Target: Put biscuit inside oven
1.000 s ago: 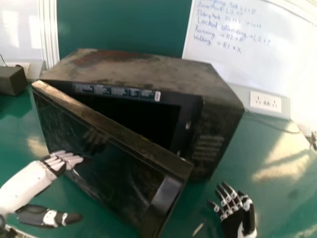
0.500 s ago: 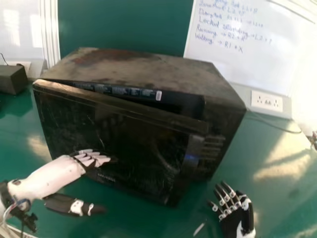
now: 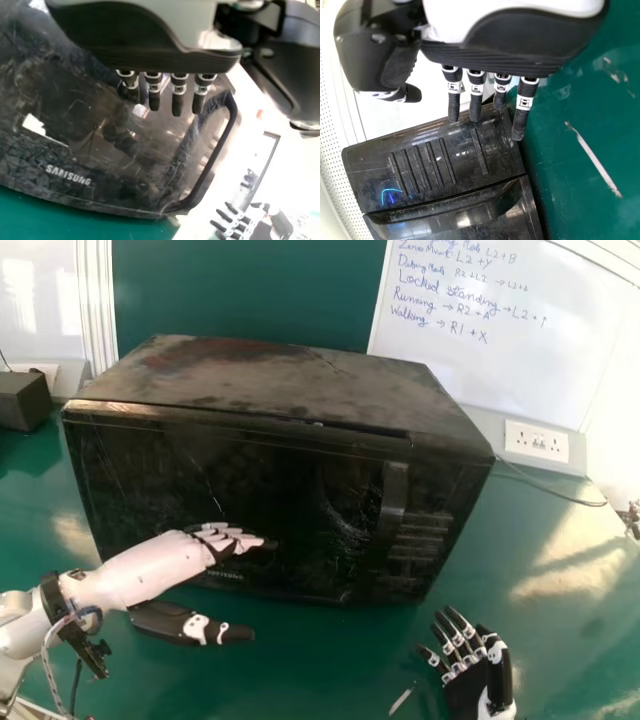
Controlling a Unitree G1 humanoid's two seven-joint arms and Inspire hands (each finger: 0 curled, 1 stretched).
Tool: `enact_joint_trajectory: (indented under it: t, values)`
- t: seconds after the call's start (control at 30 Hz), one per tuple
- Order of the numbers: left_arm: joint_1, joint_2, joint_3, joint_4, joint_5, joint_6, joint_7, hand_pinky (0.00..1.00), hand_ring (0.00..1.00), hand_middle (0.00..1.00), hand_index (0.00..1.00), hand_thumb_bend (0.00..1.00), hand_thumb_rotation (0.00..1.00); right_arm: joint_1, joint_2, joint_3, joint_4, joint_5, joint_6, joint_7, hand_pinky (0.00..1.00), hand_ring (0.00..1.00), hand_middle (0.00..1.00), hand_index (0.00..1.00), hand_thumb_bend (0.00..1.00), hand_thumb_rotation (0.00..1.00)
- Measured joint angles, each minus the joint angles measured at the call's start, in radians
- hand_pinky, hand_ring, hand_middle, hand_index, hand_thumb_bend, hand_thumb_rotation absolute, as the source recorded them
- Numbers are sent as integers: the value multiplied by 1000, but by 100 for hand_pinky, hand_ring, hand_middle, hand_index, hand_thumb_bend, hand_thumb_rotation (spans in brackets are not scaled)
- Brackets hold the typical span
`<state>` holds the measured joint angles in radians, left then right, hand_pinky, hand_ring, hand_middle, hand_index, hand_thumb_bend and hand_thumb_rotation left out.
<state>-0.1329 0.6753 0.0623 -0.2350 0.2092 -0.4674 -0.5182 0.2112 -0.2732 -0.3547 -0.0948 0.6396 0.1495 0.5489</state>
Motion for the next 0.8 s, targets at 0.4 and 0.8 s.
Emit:
enact_joint_trajectory:
  t: [0.4, 0.8]
  values:
    - [81, 1, 65, -45, -34, 4, 19, 100, 100, 100, 99, 68, 86, 0, 1, 0, 0, 1, 3, -1, 73, 90, 94, 89, 42, 66]
    - [508, -97, 314, -233, -157, -103, 77, 100, 100, 100, 99, 67, 87, 3, 10, 8, 0, -5, 0, -4, 71, 85, 89, 88, 39, 70]
